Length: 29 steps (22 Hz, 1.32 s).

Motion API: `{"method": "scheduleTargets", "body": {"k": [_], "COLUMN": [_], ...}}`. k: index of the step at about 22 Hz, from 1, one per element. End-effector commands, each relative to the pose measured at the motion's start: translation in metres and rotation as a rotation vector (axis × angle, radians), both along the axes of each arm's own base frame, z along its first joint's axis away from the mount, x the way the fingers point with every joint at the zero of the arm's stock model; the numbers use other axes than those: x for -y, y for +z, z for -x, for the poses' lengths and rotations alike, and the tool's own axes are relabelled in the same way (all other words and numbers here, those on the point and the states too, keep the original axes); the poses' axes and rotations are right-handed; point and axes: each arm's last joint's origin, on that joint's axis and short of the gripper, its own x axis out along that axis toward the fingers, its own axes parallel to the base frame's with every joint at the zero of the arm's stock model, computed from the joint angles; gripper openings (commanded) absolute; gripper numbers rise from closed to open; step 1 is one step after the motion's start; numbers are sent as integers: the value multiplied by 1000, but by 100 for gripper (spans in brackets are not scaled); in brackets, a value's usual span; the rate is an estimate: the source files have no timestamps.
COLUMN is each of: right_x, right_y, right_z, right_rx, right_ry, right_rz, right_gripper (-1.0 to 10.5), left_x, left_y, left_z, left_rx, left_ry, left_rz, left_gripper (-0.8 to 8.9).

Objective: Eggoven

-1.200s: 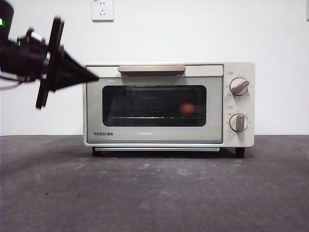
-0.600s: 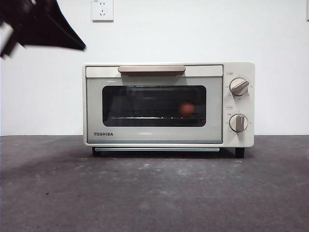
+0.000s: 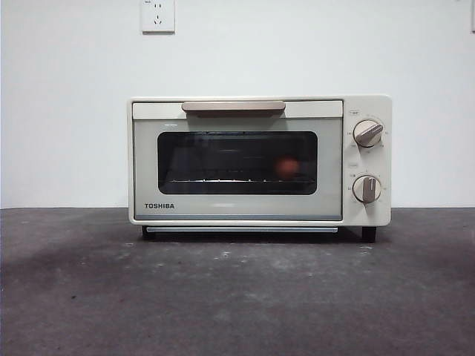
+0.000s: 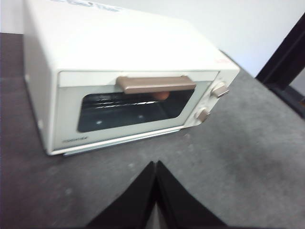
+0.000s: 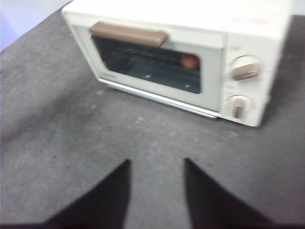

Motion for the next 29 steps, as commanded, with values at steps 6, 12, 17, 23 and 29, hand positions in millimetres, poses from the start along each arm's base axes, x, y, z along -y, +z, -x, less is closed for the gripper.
{"method": "scheduleTargets", "body": {"k": [6,12,17,23,29], "right_x": [-16,-18,-16,-16,-16], "right_y": [-32,-36,-36,-36,-36], "right_z": [-17,-20,-21,-21,-21], "right_rx": [178,203,215,215,215], "right_ry": [47,39,-25,-25,-25], "right_rz": [-73,-49,-32,-32,-32], "right_gripper": [5,5,5,5,5], "left_x": [-5,-5,-4,-4,-4], "left_y": [0,0,0,0,0], "left_z": [11,11,11,11,11], "left_rx": [8,3,4,2,3], "left_ry": [15,15,15,15,15], "left_rz": [-76,-77,-77,-77,-77], "left_gripper": [7,7,7,7,7]}}
